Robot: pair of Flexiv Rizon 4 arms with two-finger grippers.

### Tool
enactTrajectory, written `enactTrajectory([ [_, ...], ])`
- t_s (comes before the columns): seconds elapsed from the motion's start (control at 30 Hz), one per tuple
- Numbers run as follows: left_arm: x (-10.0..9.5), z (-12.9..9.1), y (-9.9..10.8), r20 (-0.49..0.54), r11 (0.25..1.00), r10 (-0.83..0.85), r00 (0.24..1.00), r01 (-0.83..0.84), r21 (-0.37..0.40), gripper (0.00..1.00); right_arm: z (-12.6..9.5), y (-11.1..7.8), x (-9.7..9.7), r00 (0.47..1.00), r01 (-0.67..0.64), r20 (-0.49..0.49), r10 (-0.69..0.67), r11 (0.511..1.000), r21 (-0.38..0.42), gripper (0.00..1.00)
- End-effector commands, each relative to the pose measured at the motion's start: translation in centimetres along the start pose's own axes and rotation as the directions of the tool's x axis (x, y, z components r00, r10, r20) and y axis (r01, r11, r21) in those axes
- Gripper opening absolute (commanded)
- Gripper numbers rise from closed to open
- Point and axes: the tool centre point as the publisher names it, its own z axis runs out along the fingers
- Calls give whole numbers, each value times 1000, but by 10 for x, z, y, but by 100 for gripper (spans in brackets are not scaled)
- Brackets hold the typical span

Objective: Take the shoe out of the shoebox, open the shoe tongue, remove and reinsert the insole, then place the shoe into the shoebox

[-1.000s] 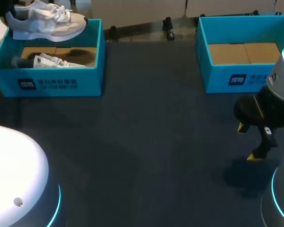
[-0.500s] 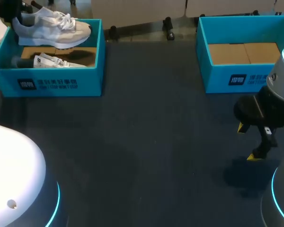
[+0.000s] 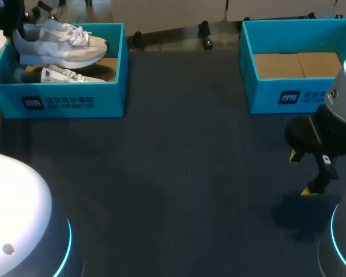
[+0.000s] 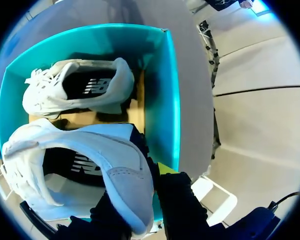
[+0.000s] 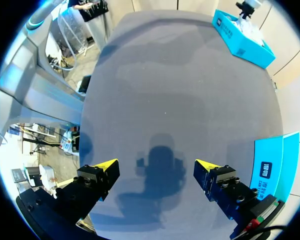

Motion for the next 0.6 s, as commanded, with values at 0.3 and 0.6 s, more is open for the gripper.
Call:
enactTrajectory([
  [0.3, -15, 21, 14, -19, 1000, -19, 1000, 19, 5, 0, 1, 0, 0, 1000, 0, 1, 0, 1000, 2, 100],
  [0.6, -20, 21, 27, -16, 1000, -27, 1000, 27, -3, 0, 1, 0, 0, 1000, 0, 1, 0, 1000, 2, 100],
])
